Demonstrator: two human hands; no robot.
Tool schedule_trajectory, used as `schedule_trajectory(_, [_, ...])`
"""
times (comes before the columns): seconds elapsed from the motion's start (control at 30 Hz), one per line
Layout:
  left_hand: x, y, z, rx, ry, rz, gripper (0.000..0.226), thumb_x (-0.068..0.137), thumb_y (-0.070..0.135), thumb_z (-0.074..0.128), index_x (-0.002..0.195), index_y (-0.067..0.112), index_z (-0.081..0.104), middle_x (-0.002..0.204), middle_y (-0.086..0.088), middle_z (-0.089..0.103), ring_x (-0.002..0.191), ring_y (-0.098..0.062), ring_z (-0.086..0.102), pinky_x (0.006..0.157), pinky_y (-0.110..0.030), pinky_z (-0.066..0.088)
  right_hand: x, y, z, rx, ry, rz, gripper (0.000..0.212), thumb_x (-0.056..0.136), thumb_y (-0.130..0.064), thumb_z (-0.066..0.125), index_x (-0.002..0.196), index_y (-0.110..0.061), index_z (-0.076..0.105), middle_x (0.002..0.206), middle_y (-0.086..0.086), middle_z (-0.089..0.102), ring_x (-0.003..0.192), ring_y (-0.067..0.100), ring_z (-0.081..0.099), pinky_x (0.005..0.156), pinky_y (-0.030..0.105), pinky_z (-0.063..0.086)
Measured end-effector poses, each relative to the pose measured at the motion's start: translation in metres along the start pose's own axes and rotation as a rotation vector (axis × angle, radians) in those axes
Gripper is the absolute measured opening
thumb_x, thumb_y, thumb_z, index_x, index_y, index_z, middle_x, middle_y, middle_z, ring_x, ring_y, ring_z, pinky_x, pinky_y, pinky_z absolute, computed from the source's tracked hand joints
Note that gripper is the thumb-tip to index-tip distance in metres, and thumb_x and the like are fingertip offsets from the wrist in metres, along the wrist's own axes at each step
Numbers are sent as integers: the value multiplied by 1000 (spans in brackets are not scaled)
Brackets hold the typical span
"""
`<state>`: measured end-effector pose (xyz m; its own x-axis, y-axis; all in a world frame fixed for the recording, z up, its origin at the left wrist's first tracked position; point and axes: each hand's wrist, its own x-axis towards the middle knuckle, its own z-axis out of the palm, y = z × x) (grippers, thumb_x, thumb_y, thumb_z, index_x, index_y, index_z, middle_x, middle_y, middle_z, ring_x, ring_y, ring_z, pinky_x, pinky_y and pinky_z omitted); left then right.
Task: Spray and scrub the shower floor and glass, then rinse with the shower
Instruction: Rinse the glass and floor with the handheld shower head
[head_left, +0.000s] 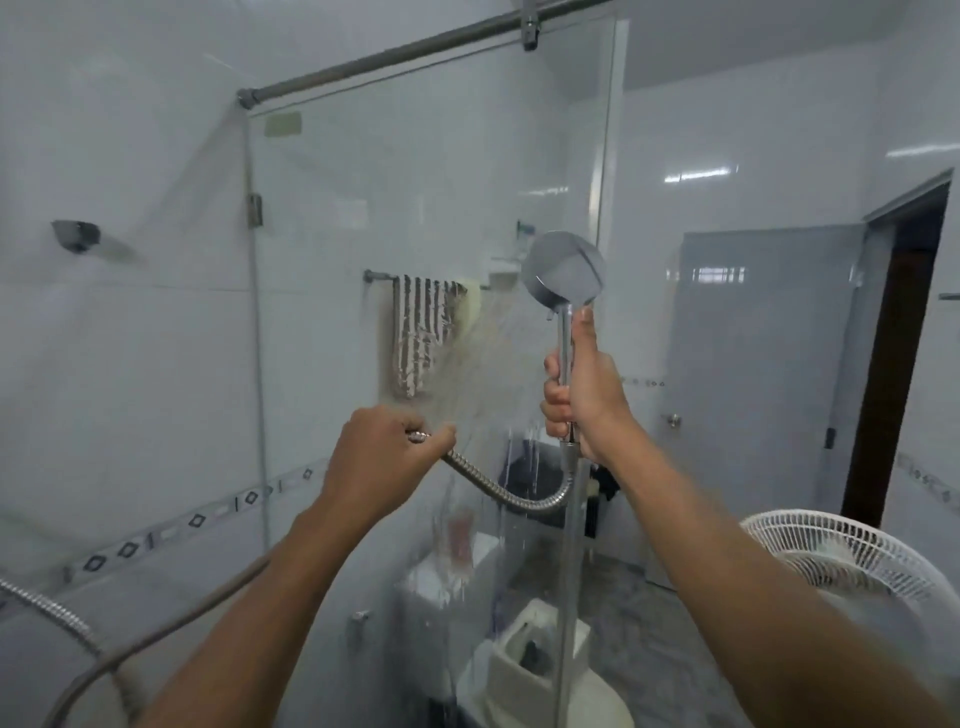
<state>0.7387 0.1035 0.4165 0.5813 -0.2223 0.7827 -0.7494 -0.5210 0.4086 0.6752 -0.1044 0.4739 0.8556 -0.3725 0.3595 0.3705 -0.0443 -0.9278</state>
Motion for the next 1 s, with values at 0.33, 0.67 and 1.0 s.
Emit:
schedule_trajectory(0.33, [-86, -6, 57, 69, -183, -148, 59, 70, 62, 48, 57, 8, 66, 51, -14, 51, 43, -11, 38, 48, -36, 36, -51, 92, -35, -3, 3, 208, 70, 86, -84, 31, 66, -18, 42, 48, 1, 29, 36, 14, 24, 41, 23, 25])
schedule_trajectory(0.67, [-119, 2, 76, 80, -264, -218, 43, 74, 47, 57, 55, 9, 64, 49, -9, 53, 40, -14, 42, 45, -30, 34, -76, 125, -47, -39, -33, 264, 71, 84, -85, 32, 64, -18, 41, 49, 1, 31, 38, 14, 26, 41, 22, 26])
schedule_trajectory(1.0, [-76, -36, 23, 216, -102, -266, 51, 72, 54, 49, 58, 7, 64, 49, -12, 47, 48, -20, 47, 50, -32, 38, -23, 95, 17, -15, -98, 155, 72, 83, -87, 31, 65, -18, 44, 49, 0, 33, 40, 15, 28, 43, 26, 27])
